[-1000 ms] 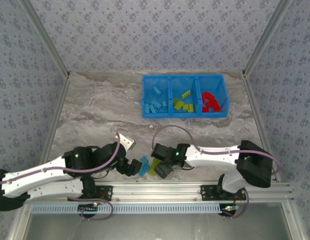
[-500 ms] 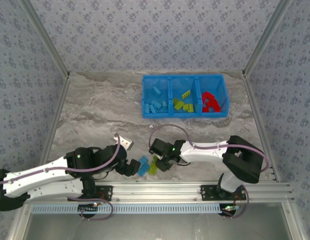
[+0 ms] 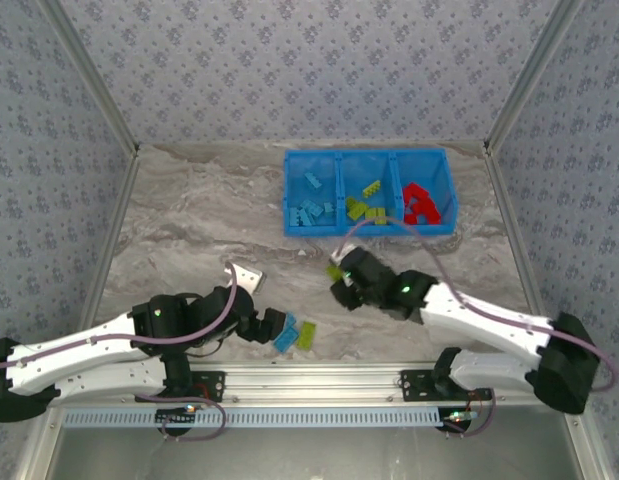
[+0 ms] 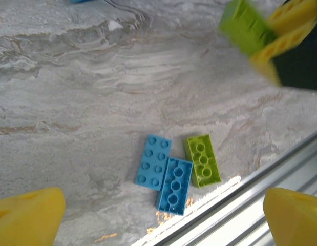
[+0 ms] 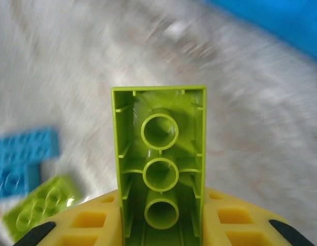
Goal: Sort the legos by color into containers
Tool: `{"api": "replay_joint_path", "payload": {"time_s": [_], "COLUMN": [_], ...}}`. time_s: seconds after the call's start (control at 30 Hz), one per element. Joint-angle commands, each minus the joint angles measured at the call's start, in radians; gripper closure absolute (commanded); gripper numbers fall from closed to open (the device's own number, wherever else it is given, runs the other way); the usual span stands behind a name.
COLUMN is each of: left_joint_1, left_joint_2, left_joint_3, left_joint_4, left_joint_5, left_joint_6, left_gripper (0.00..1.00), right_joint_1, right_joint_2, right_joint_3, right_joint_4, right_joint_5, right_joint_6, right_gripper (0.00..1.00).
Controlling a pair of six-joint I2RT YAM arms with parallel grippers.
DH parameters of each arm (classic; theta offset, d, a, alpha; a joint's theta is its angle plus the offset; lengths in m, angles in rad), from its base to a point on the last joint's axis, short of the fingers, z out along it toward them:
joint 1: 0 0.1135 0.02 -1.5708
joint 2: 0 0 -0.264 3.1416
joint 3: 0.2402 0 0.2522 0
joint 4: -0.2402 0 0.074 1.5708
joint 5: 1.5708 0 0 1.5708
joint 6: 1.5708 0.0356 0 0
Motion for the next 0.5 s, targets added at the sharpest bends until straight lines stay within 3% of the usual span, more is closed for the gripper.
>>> {"api": "replay_joint_path", "payload": {"time_s": [0.0, 0.1, 0.23, 0.47], "left_joint_1": [-0.006, -0.006, -0.005, -0.005], "left_joint_2": [-0.013, -0.012, -0.016, -0.023], "left_joint_3": [0.014, 0.003, -0.028, -0.116], "left_joint_4": [0.017, -0.039, -0.082, -0.021], "left_joint_5": [-0.096, -0.125, -0.128, -0.1], "left_joint_6": [-0.072, -0.119, -0.21, -0.346], "left_gripper": [0.01, 0.01, 0.01, 0.01], "right_joint_1": [-0.156, -0.297, -0.418, -0.474], "right_joint_2": [-0.038, 0.045, 0.295, 0.612], "right_joint_3": [0.017, 0.069, 0.249, 0.53], "right_joint_4": [0.076, 0.161, 0.149, 0.072], "right_joint_5": [0.035, 0.016, -0.023, -0.06], "right_joint_6": [0.042, 0.034, 0.024, 0.042], "right_gripper": [0.74, 0.74, 0.75, 0.61]}}
